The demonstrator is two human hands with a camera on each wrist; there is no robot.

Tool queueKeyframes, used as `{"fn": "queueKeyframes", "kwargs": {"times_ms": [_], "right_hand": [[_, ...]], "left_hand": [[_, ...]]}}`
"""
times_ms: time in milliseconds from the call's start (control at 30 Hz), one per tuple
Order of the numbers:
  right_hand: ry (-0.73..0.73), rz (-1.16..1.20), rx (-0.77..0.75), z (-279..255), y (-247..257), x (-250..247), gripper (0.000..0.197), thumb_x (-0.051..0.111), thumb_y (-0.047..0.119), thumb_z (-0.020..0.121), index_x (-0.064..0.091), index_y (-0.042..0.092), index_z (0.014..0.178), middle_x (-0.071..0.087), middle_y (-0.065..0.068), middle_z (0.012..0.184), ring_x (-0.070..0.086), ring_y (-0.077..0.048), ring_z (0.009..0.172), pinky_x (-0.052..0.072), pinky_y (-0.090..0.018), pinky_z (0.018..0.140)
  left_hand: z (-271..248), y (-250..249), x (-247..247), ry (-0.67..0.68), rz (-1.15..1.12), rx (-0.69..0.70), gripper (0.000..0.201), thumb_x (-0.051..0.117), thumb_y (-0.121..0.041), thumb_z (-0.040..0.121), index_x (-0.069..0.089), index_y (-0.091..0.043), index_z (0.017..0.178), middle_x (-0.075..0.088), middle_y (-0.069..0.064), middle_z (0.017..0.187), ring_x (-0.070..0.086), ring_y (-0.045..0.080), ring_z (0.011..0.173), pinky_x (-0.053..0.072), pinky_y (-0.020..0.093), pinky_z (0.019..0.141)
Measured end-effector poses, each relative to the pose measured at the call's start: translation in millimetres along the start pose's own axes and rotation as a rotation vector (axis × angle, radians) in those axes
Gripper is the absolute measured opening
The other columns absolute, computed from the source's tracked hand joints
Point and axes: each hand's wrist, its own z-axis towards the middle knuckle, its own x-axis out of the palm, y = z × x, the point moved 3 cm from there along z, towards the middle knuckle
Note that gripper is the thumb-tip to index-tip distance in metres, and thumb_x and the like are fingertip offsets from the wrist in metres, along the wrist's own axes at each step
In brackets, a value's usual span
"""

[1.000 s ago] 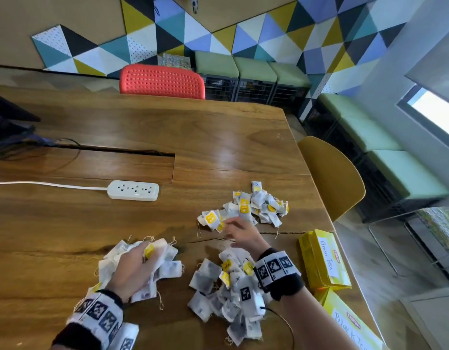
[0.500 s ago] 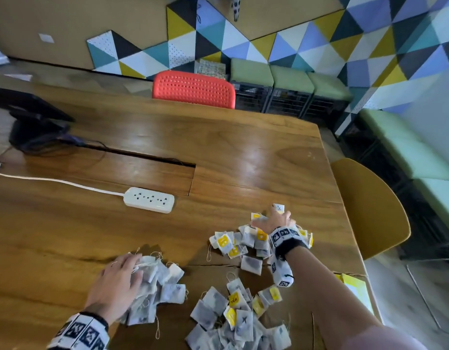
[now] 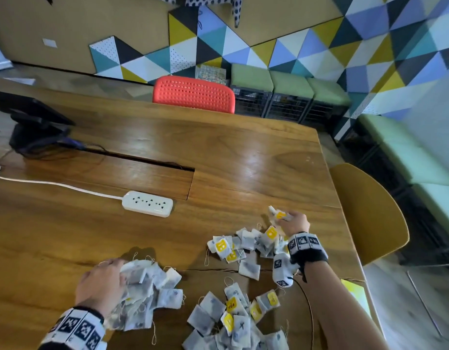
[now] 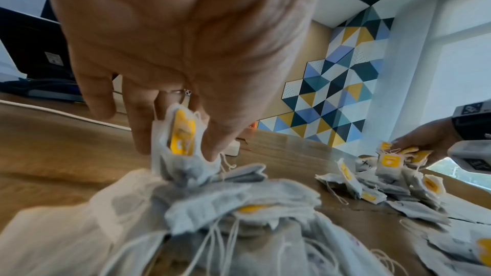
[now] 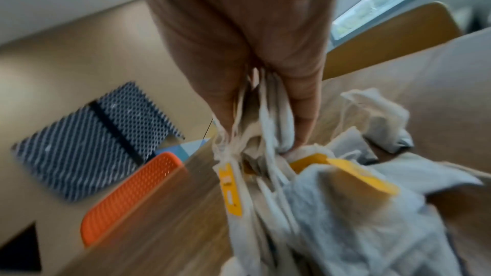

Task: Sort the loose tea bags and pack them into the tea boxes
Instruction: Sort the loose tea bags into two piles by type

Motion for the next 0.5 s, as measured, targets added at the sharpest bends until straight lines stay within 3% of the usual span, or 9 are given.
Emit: {"fn": "queueKeyframes", "kwargs": {"times_ms": [67, 200, 267, 367, 500], "right_hand": [[-0.029, 0.108, 0.076, -3, -17, -9, 0.055, 0.074, 0.025, 0.083, 0.055, 0.01, 0.132, 0.062, -0.016, 0.124, 0.06, -0.034, 0.11, 0.051, -0.039, 0.09], [-0.096, 0.273, 0.163, -14, -49, -16, 0.029, 0.07, 0.029, 0.081, 0.067, 0.01, 0.103, 0.065, -0.014, 0.084, 0.06, -0.031, 0.073, 0.053, -0.041, 0.07], [-0.161, 0.297, 0.172, -23, -55, -24, 0.018, 0.069, 0.027, 0.081, 0.066, 0.013, 0.093, 0.066, -0.014, 0.085, 0.064, -0.033, 0.079, 0.056, -0.041, 0.072], [-0.226, 0.345, 0.159, -32, -59, -35, 0.025, 0.073, 0.029, 0.079, 0.067, 0.016, 0.099, 0.068, -0.014, 0.095, 0.066, -0.036, 0.09, 0.057, -0.046, 0.081], [-0.252, 0.596, 0.176, -39, -68, -50, 0.027, 0.074, 0.029, 0.08, 0.066, 0.01, 0.099, 0.069, -0.015, 0.095, 0.066, -0.033, 0.087, 0.056, -0.046, 0.083]], "left_hand": [[-1, -3, -10, -0.021, 0.017, 0.001, 0.036, 0.042, -0.034, 0.098, 0.048, -0.03, 0.134, 0.059, -0.013, 0.122, 0.056, 0.002, 0.105, 0.043, 0.021, 0.091], [-4, -13, -26, -0.074, 0.001, 0.019, 0.037, 0.045, -0.043, 0.096, 0.051, -0.033, 0.131, 0.059, -0.011, 0.128, 0.056, 0.008, 0.115, 0.042, 0.03, 0.098], [-6, -17, -30, -0.08, -0.027, 0.043, 0.038, 0.047, -0.043, 0.094, 0.053, -0.033, 0.13, 0.055, -0.009, 0.133, 0.053, 0.011, 0.12, 0.041, 0.034, 0.101], [-11, -27, -36, -0.078, -0.083, 0.103, 0.038, 0.05, -0.041, 0.093, 0.053, -0.031, 0.13, 0.05, -0.008, 0.137, 0.049, 0.012, 0.125, 0.038, 0.037, 0.105], [-21, -44, -45, -0.098, -0.177, 0.19, 0.036, 0.05, -0.04, 0.095, 0.051, -0.03, 0.13, 0.045, -0.009, 0.139, 0.045, 0.011, 0.127, 0.033, 0.034, 0.108]]}}
